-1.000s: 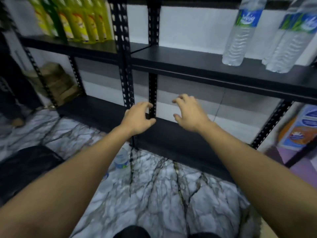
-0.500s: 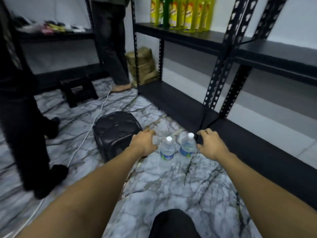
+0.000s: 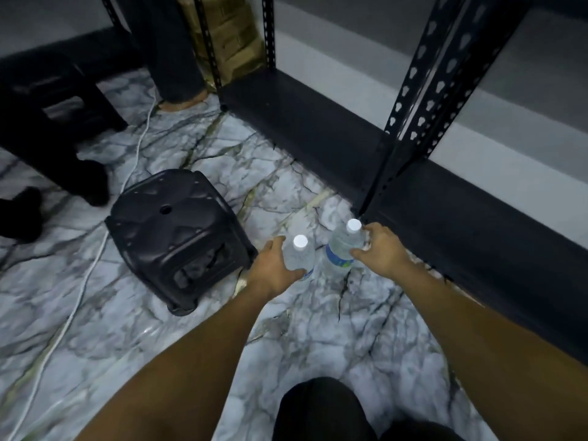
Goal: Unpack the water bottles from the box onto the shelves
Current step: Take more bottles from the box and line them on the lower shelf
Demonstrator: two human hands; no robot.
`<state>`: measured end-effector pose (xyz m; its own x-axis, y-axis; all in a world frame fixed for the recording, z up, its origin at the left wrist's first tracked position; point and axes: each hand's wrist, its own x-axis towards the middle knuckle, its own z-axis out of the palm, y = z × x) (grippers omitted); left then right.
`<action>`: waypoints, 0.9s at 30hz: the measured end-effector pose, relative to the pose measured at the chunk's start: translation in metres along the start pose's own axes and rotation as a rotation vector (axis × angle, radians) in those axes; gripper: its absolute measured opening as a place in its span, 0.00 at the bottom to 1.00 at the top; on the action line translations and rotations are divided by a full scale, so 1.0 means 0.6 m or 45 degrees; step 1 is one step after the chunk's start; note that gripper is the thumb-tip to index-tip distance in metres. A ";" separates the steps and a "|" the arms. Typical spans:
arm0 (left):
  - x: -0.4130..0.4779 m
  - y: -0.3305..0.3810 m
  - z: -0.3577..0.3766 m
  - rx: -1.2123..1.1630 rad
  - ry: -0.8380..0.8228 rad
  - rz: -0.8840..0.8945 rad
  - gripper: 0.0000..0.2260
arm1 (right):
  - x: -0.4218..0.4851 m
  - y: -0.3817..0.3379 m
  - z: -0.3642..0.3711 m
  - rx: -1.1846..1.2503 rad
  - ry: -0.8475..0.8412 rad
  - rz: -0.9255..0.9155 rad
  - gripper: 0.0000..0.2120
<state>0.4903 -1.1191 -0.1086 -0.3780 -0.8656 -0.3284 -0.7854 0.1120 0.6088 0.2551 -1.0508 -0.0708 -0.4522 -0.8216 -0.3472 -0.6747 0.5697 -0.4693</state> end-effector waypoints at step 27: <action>0.022 0.010 0.139 -0.115 0.242 0.010 0.35 | 0.004 0.114 0.136 0.525 0.272 0.044 0.29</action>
<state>0.4394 -1.0893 -0.1696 -0.2778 -0.9424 -0.1864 -0.7325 0.0822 0.6758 0.2555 -1.0119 -0.1699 -0.6094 -0.7635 -0.2136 -0.3885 0.5224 -0.7590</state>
